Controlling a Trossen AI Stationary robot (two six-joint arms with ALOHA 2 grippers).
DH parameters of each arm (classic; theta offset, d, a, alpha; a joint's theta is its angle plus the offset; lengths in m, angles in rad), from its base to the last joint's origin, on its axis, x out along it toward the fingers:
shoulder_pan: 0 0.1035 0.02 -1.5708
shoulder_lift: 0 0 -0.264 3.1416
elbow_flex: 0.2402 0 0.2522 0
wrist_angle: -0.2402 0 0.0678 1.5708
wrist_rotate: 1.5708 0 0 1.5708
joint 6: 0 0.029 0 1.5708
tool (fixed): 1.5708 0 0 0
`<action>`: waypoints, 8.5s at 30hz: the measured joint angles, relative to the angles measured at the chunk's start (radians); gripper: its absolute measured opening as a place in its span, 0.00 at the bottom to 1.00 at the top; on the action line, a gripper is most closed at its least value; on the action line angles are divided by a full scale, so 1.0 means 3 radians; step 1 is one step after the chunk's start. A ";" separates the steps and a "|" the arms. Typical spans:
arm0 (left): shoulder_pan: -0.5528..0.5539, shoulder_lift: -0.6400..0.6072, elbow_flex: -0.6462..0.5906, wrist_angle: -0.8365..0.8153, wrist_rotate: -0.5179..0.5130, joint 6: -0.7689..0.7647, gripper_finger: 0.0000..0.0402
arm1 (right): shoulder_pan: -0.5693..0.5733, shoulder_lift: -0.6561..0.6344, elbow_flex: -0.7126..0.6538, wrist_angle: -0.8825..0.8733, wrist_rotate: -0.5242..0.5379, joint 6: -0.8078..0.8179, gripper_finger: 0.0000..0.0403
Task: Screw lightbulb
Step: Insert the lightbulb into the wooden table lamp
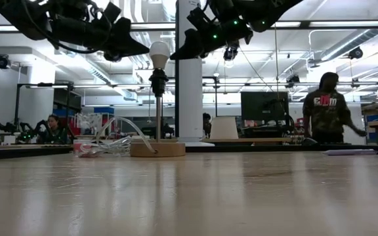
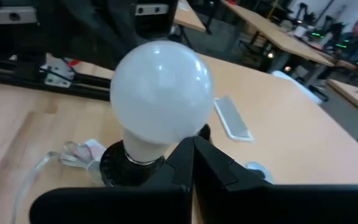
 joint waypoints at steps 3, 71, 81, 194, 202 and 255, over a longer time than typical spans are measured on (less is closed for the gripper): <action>0.0006 0.0025 0.0005 0.0015 -0.0023 0.0003 0.00 | 0.0011 0.0000 0.0000 -0.0010 -0.0076 0.0047 0.01; 0.0000 0.0051 0.0020 0.0155 -0.0094 -0.0292 0.00 | 0.0161 0.0000 -0.0006 -0.0194 0.0057 -0.0093 0.01; -0.0013 0.0026 0.0020 0.0056 -0.0151 -0.0418 0.00 | 0.0188 -0.0013 -0.0006 -0.0259 0.0221 -0.0029 0.01; -0.0189 -0.0091 -0.0005 0.0092 -0.0353 -0.0321 0.00 | 0.0005 -0.0001 -0.0263 0.0533 0.0069 0.0136 0.01; -0.0187 -0.0091 -0.0005 0.0081 -0.0356 -0.0112 0.00 | 0.0062 -0.0001 -0.0263 0.0527 -0.0045 0.0136 0.01; -0.0209 0.0144 -0.0004 0.0073 -0.0269 -0.0040 0.00 | -0.0024 -0.0005 -0.0272 0.0393 -0.0076 0.0066 0.01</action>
